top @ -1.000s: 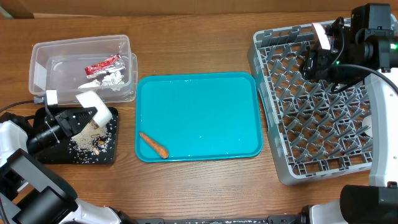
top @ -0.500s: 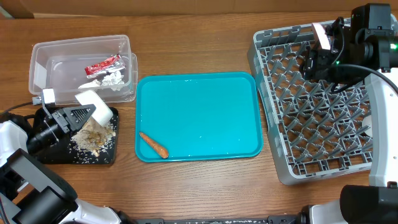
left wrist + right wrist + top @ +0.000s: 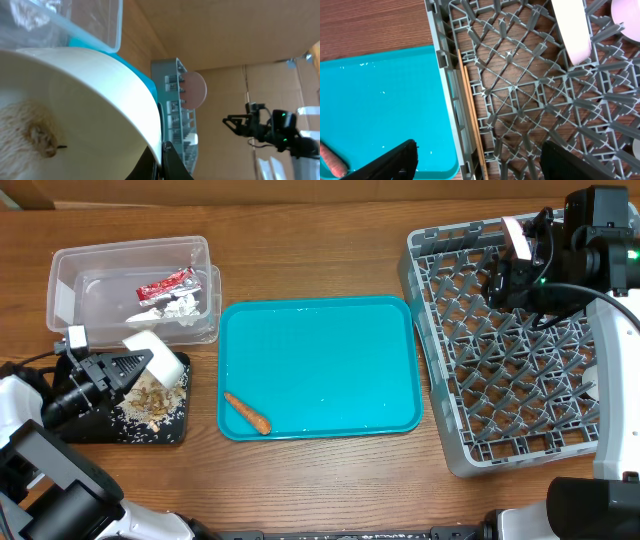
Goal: Sort waste into correct bins and load items into the dishwasher
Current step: 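Carry the rice bowl left and tip its contents onto the black tray, then shake the tipped white bowl over the black tray with the left gripper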
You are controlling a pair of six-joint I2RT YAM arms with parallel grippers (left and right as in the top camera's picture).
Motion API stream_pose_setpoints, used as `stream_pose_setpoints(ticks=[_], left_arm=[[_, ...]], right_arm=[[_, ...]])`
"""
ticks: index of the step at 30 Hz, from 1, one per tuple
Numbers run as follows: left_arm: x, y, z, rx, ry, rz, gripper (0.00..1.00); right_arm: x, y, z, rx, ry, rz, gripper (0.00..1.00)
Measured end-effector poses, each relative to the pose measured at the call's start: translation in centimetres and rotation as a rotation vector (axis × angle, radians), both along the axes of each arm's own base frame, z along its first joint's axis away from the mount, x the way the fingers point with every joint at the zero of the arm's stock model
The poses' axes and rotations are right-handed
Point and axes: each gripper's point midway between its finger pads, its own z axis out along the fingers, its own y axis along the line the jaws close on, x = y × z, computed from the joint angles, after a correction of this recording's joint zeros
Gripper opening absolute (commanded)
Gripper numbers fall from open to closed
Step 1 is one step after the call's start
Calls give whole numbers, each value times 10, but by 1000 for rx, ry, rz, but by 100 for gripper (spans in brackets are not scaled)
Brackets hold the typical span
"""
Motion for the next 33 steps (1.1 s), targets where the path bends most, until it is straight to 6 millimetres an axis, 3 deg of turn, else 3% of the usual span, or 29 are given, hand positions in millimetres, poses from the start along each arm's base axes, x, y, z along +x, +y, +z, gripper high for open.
stream_pose_setpoints(ticks=[5,9,33], left_arm=[[-2,25,-11,7,74,79,4],[-8,33,-11,-35,121,122,4],[-11,22,-2,20,-5,64,4]], right_arm=[[0,0,0,0,0,0,80],[-1,0,0,0,2,0,80],[-6,-1,-3,-6,27,-4,80]])
